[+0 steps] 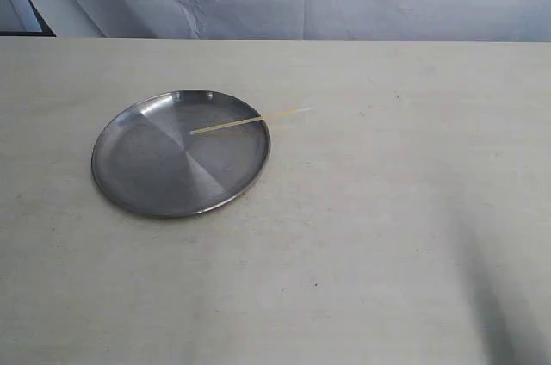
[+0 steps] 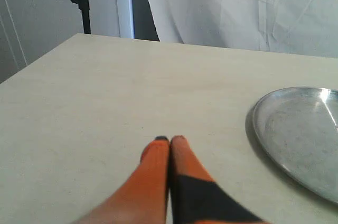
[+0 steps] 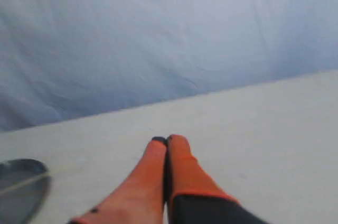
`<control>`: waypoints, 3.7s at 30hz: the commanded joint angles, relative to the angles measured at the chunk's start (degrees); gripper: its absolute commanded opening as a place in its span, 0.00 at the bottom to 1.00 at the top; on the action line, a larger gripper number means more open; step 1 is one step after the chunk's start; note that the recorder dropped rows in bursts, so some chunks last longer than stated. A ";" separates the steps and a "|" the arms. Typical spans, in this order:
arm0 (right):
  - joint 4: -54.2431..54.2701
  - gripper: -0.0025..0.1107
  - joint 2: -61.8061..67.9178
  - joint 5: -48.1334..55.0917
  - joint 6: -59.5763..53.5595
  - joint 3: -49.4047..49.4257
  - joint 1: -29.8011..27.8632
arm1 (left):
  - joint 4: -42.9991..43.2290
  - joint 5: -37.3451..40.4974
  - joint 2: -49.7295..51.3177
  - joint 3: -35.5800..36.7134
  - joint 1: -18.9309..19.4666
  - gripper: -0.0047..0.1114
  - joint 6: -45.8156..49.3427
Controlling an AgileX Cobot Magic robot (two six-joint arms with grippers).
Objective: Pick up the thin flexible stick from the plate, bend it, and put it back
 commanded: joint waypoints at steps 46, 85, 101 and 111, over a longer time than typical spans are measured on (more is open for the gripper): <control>51.69 0.01 125.30 63.50 -86.21 -119.82 14.57 | 0.14 -0.53 -0.28 0.23 0.24 0.04 -0.02; 46.53 0.52 140.06 41.01 -93.55 -120.19 27.07 | 0.14 -0.53 -0.28 0.23 0.24 0.04 -0.02; 47.14 0.16 142.22 43.28 -93.55 -120.19 27.07 | 0.14 -0.53 -0.28 0.23 0.24 0.04 -0.02; 57.28 0.01 139.93 46.66 -93.18 -120.19 27.07 | 0.14 -0.53 -0.28 0.23 0.24 0.04 -0.02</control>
